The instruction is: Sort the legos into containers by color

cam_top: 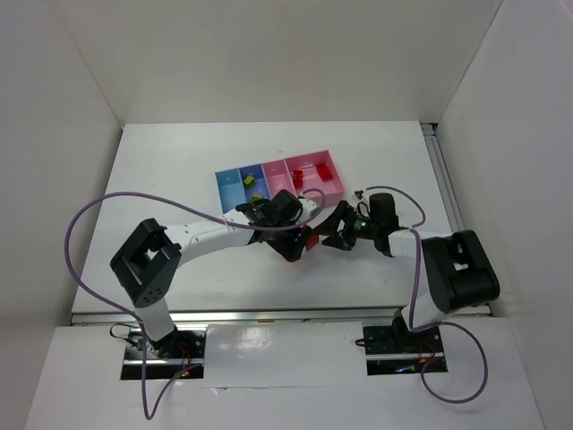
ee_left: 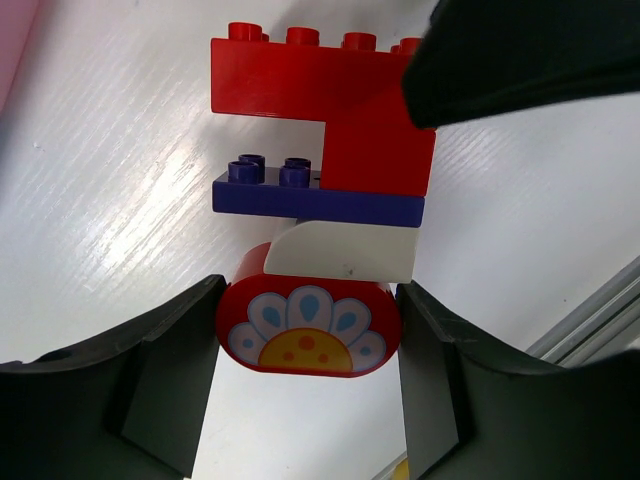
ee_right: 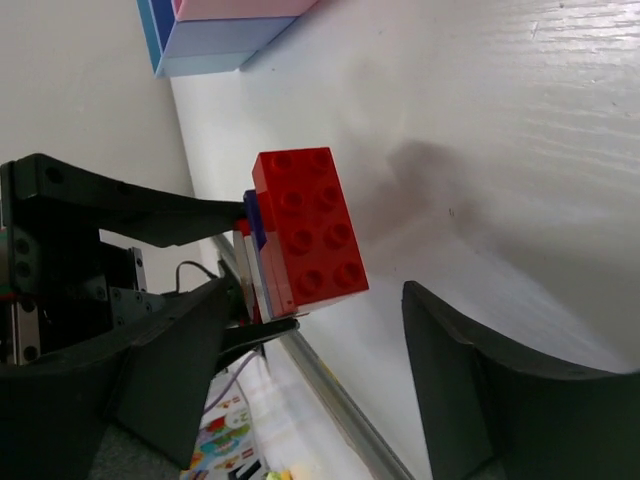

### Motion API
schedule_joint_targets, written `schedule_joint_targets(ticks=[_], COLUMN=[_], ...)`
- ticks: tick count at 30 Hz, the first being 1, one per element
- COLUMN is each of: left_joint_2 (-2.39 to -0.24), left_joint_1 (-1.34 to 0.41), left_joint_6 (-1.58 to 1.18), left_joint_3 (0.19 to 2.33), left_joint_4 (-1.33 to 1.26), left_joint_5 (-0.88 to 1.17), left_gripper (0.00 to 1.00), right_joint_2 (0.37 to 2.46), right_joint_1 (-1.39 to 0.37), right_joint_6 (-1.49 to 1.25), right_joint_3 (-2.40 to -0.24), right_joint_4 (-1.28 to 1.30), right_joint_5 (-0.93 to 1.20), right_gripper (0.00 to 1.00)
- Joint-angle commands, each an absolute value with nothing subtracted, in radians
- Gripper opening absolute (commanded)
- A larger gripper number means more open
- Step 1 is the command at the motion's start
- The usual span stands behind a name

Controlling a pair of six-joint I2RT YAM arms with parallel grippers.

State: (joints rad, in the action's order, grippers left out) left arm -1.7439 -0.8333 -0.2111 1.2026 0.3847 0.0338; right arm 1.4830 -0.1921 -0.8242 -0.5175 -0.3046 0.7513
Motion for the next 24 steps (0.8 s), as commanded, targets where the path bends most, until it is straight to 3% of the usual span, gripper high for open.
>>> schedule_joint_targets(ticks=[1,5,13,16,21,22,24], left_joint_2=[-1.704,-1.695,-1.695,-1.677,-1.677,-1.668,-1.667], left_joint_1=[-0.838,-0.838,-0.838,-0.838,-0.838,-0.838,-0.838], left_joint_6=[-0.199,-0.199,-0.199,-0.199,-0.199,-0.199,-0.190], left_joint_3=[1.247,1.268,1.278,1.278,1.289,1.289,1.298], left_joint_4=[0.394,0.394,0.394,0.394,0.403,0.403,0.413], left_joint_5=[0.055,0.046,0.055,0.066,0.066,0.066,0.057], left_gripper=[0.00,0.00,0.00,0.00,0.00,0.00,0.00], right_joint_2=[1.552,1.574,1.595,1.617,1.606,1.606,1.560], right_joint_1=[-0.207,-0.225,-0.249,-0.249,-0.249,-0.249,-0.238], right_joint_6=[-0.876,-0.920,-0.904,-0.904,-0.904,-0.913,-0.913], right_joint_3=[-0.555,-0.545,-0.572,-0.581,-0.591,-0.591,-0.578], right_joint_4=[-0.448,-0.573,-0.558,-0.558,-0.569,-0.558,-0.513], right_joint_5=[0.825,0.874,0.904,0.904,0.870,0.845,0.804], right_gripper=[0.75,0.65,0.67,0.62,0.33,0.17,0.07])
